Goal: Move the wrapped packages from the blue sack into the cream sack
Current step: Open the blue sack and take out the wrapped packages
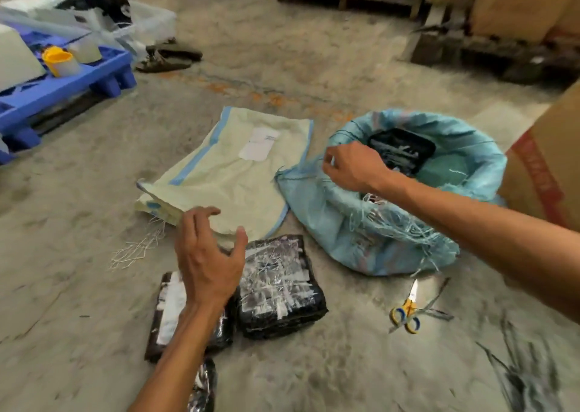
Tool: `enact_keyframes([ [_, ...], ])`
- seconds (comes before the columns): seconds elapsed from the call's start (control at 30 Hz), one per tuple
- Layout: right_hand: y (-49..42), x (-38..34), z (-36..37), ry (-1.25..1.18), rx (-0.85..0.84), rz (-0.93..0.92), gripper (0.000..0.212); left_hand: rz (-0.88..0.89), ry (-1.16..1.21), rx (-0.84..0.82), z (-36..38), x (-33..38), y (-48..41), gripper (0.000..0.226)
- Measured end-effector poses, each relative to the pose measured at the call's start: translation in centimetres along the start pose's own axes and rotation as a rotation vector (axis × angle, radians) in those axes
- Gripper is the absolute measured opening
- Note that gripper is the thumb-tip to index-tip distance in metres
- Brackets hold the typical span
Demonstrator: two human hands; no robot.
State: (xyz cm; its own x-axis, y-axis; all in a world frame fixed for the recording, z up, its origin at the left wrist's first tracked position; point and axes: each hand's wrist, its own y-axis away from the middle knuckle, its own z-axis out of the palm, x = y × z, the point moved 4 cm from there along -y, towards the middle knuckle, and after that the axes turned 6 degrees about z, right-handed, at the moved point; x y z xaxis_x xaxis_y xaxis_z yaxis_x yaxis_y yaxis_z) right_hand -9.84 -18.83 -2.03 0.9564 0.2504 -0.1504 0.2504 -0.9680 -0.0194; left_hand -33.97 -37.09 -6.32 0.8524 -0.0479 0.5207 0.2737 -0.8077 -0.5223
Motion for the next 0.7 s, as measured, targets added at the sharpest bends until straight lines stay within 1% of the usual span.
enact_keyframes([
  [0.07,-1.3,2.4,-3.2,-0.048,0.076,0.057,0.027,0.080,0.082,-0.015,1.4,3.1,-3.2,0.034],
  [0.13,-1.9,6.7,-5.8,-0.092,0.123,0.168,0.028,0.147,0.195,-0.064,4.2,7.2,-6.0,0.033],
  [0.2,-2.4,11.8,-7.0,-0.127,0.147,0.302,0.029,0.185,0.290,-0.156,7.7,11.4,-8.4,0.034],
  [0.23,-2.5,13.7,-6.9,-0.137,0.142,0.339,0.030,0.194,0.319,-0.223,9.7,13.2,-9.2,0.033],
  [0.33,-2.7,17.3,-4.5,-0.121,0.042,0.366,0.028,0.153,0.377,-0.454,15.8,16.8,-10.2,0.031],
  [0.47,-2.7,21.5,0.7,0.021,-0.243,0.400,0.008,0.064,0.279,-0.750,23.8,18.3,-10.0,0.033],
  [0.5,-2.8,22.4,1.9,0.031,-0.298,0.410,0.011,0.035,0.239,-0.821,25.4,18.1,-9.8,0.030],
  [0.57,-3.6,24.5,4.4,0.023,-0.382,0.433,0.023,0.014,0.120,-0.945,28.5,17.4,-9.0,0.022],
  [0.67,-5.0,26.6,7.4,-0.048,-0.441,0.485,0.053,0.024,-0.097,-1.111,31.8,16.3,-7.6,0.032],
  [0.7,-5.2,27.0,8.1,-0.089,-0.457,0.504,0.060,0.016,-0.139,-1.149,32.4,16.0,-7.2,0.030],
])
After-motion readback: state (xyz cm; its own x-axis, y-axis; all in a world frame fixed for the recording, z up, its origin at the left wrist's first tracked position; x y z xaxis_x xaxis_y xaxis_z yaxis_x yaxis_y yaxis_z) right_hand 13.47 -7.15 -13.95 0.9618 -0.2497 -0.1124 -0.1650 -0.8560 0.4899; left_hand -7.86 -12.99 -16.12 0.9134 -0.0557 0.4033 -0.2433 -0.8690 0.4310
